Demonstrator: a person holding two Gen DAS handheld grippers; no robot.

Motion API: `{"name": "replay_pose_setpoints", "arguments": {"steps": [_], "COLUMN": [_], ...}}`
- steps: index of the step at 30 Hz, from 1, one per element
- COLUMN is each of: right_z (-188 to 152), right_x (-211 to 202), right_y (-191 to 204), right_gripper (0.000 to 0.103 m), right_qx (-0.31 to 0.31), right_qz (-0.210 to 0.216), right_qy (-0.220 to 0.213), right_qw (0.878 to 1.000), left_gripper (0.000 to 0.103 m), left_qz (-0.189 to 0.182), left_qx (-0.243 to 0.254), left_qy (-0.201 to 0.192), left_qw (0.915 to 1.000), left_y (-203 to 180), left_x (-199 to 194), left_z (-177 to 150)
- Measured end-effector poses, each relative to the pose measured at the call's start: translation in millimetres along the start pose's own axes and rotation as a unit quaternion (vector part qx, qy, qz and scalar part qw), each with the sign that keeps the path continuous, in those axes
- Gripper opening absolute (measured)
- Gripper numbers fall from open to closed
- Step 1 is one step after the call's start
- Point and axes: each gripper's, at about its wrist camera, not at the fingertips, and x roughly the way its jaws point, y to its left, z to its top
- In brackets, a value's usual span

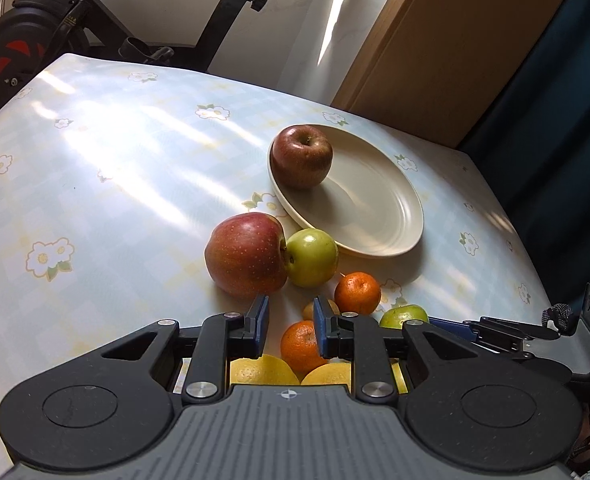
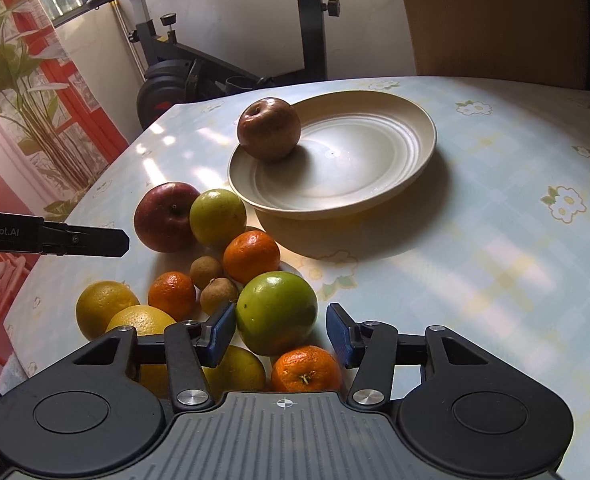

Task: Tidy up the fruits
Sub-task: 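Grasp a mandarin with the left tool while the right tool grasps a green apple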

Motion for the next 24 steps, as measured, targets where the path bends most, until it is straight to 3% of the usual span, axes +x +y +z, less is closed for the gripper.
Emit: {"name": "replay_pose_setpoints", "arguments": {"steps": [14,24], "right_z": [6.1,6.3], "right_x": [-8.4,-10.0], "right_y": [-10.3,-14.7], "right_gripper": [0.041,0.041], "right_qx": [0.002,0.009], "right_qz": [-0.023,-0.030], "right_qy": [-0.033,-0.043], "right_qw": [0.999,0.999], "left_gripper": [0.034,0.035], "left_qz": [-0.012,-0.008], "left_qx": [-0.007,0.006], "left_qy": [0.100,0.114], "left_qw": [0.9948,0.9935], "left_y": [-3.6,-11.0], "left_x": [44.4,57.1], "left_z": [6.1,9.0]}}
